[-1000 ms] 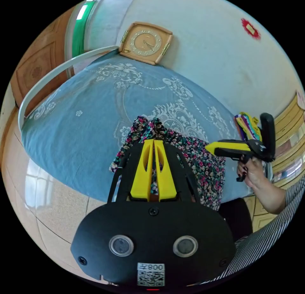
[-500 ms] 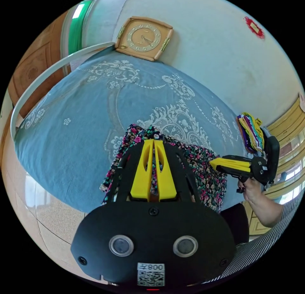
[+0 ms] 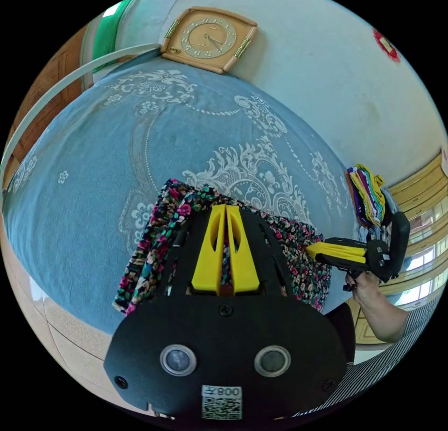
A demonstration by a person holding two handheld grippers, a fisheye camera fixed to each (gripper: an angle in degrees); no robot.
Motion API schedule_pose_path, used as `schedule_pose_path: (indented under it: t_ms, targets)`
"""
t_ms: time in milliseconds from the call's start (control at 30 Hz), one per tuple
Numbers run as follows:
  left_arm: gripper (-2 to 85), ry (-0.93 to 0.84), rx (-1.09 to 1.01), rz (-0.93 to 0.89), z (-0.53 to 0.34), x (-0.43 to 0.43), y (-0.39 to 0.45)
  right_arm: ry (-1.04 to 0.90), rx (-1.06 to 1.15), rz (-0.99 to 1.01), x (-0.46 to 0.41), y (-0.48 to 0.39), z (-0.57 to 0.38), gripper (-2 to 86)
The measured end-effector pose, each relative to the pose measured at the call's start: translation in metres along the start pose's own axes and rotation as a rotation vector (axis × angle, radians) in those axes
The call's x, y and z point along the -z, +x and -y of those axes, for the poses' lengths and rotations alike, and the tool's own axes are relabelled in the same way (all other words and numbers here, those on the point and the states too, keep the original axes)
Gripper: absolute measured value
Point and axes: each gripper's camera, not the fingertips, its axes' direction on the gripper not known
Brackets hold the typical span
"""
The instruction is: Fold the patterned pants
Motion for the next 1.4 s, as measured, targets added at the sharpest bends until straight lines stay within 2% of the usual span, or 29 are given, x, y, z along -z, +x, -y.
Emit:
schedule_pose_path:
  t_ms: [100, 200, 267, 367, 533, 633, 733, 800, 967, 1067, 1200, 1267, 1400]
  targets:
    - [0.1, 0.041, -0.046, 0.008, 0.001, 0.009, 0.019, -0.013, -0.031, 0.073, -0.004, 0.018, -0.002, 0.1]
    - [0.2, 0.048, -0.074, -0.063, -0.01, 0.013, 0.037, 0.039, -0.06, -0.002, 0.004, 0.026, -0.012, 0.1]
    - [0.2, 0.008, -0.106, -0.132, -0.023, 0.005, 0.054, 0.049, -0.072, 0.02, 0.006, 0.032, -0.024, 0.1]
    - [0.2, -0.101, -0.137, -0.07, -0.031, -0.02, 0.072, 0.069, -0.058, 0.019, 0.009, 0.035, -0.041, 0.1]
    - [0.2, -0.041, -0.134, -0.086, -0.029, -0.011, 0.093, 0.168, -0.028, -0.008, 0.036, 0.04, -0.073, 0.1]
    - [0.2, -0.002, -0.134, -0.048, -0.041, -0.001, 0.103, 0.129, -0.023, -0.048, 0.026, 0.046, -0.09, 0.1]
    - [0.3, -0.078, -0.074, 0.016, -0.048, -0.014, 0.103, -0.002, -0.056, -0.043, -0.012, 0.069, -0.099, 0.2]
    - [0.4, -0.088, -0.043, -0.027, -0.049, -0.019, 0.103, 0.018, -0.098, 0.038, -0.015, 0.084, -0.102, 0.2]
    - [1.6, -0.073, -0.054, -0.137, -0.067, -0.004, 0.128, 0.069, -0.134, 0.046, 0.001, 0.109, -0.127, 0.6]
    - [3.9, -0.146, -0.166, -0.227, -0.091, -0.004, 0.157, 0.073, -0.206, 0.196, -0.001, 0.129, -0.162, 1.6]
    - [6.6, -0.28, -0.361, -0.23, -0.116, -0.023, 0.21, 0.041, -0.352, 0.432, -0.022, 0.154, -0.205, 4.8]
    - [7.2, -0.338, -0.465, -0.179, -0.123, -0.041, 0.241, 0.027, -0.421, 0.58, -0.038, 0.165, -0.224, 6.7]
    - [6.5, -0.442, -0.554, -0.023, -0.127, -0.069, 0.27, 0.011, -0.461, 0.629, -0.054, 0.178, -0.239, 7.3]
